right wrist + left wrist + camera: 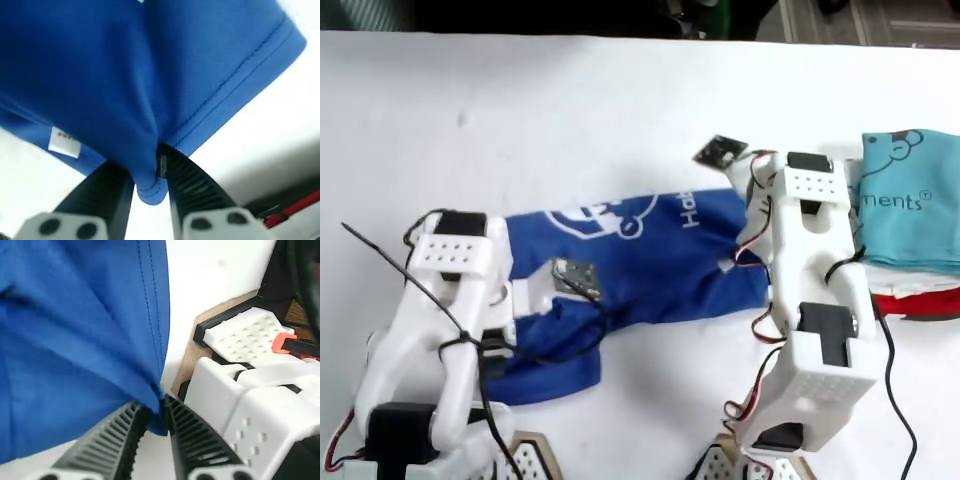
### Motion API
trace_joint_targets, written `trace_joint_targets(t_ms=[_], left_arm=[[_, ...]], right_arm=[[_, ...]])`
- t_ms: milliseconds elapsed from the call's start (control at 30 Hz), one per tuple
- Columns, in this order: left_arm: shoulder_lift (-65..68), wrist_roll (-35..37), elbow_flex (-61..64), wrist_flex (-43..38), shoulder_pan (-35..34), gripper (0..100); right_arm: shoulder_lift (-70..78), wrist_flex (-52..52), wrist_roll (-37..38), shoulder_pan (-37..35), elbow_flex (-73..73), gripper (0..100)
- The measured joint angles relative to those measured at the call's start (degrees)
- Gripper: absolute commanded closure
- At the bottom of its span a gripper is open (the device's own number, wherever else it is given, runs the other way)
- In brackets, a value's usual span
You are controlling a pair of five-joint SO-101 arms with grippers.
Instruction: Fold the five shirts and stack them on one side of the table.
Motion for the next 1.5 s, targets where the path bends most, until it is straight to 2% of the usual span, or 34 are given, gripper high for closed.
trace_joint_targets(t_ms=[67,267,333,400,567,833,900,967,1067,1133,1200,1267,1333,1500], left_arm=[[0.0,0.0,0.0,0.0,0.0,90],[0.0,0.0,0.0,0.0,0.0,90],[0.0,0.0,0.0,0.0,0.0,88],[0.0,1.67,-0.09,0.0,0.0,84],[0.0,11.16,-7.21,0.0,0.0,80],[0.0,13.71,-20.84,0.0,-0.53,80],[0.0,15.3,-24.7,0.0,-2.37,81],[0.0,18.55,-28.57,0.09,-4.4,86],[0.0,24.79,-32.26,0.18,-6.77,99],[0.0,28.84,-32.53,0.26,-6.95,96],[-0.09,33.14,-30.95,0.09,-6.86,98],[-0.09,37.19,-27.16,-0.97,-5.1,98],[-0.09,39.47,-21.89,-4.13,-2.64,98],[-0.09,41.05,-7.21,-16.79,3.34,98]], right_arm=[[0.0,0.53,0.0,0.0,0.0,91.6],[0.0,8.35,-0.09,-0.09,0.0,59.9],[0.0,11.6,-0.09,-0.09,-0.35,53.2],[0.0,14.59,-0.09,-0.09,-2.02,52.3],[0.0,20.66,-0.18,-0.09,-9.85,52.3],[0.0,21.63,-0.88,-0.09,-18.11,52.3],[0.0,21.63,-3.6,-0.09,-18.73,54.3],[0.0,21.63,-6.24,-0.09,-18.73,60.9],[0.0,21.54,-10.9,-1.32,-18.73,77.9],[0.79,21.54,-13.8,-3.52,-18.73,90.7],[2.2,21.45,-16.09,-5.1,-18.73,99.1],[4.31,20.4,-18.11,-5.71,-18.73,94.9],[6.33,20.22,-20.04,-6.33,-18.73,96.6],[7.47,20.22,-25.67,-5.54,-18.73,98.1]])
